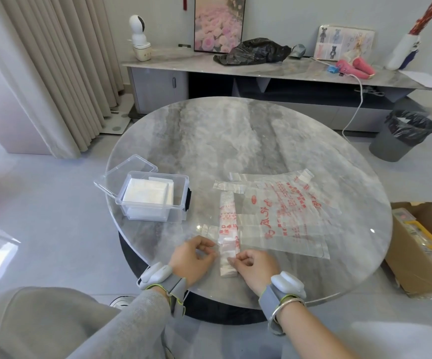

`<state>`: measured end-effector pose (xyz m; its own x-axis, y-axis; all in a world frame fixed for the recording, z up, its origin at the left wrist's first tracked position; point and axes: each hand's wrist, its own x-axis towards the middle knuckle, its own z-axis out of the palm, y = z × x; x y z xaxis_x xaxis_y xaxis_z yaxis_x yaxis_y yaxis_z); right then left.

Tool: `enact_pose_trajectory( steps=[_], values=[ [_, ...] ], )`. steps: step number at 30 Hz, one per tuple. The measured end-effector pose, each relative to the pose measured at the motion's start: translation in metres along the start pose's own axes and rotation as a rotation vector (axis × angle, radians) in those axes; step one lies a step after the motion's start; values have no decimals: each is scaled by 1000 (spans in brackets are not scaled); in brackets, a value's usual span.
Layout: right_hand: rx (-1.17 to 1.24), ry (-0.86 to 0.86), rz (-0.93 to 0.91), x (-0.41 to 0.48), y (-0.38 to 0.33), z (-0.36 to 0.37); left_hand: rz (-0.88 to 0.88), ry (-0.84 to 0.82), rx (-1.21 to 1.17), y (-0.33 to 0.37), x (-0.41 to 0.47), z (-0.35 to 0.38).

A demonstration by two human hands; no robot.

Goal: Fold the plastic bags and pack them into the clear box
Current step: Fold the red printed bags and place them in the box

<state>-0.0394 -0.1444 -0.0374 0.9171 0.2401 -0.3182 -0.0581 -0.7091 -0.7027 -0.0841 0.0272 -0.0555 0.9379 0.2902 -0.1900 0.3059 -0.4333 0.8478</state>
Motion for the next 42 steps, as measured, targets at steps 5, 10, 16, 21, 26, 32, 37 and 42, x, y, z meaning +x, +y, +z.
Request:
enact_pose_trajectory(
  steps=[5,10,16,21,26,32,37,42],
  values=[
    [19,29,-25,-2,-1,2,-22,8,-2,-1,1,1],
    [-186,135,-403,-10,2,0,-161,91,-271,14,2,1],
    [-619,269,-1074,-17,6,-2,-232,164,-163,18,16,-4],
    [-708,80,-1018,-24,12,-5,-80,56,392,30,16,3],
    [-442,-33,-734,-31,14,-10,68,23,698,36,19,11],
    [-186,134,-184,-23,10,-16,136,12,689,26,23,13],
    [229,107,78,-11,10,-9,200,70,561,15,19,15],
    [461,46,187,-5,4,-4,184,114,483,13,16,22]
  ],
)
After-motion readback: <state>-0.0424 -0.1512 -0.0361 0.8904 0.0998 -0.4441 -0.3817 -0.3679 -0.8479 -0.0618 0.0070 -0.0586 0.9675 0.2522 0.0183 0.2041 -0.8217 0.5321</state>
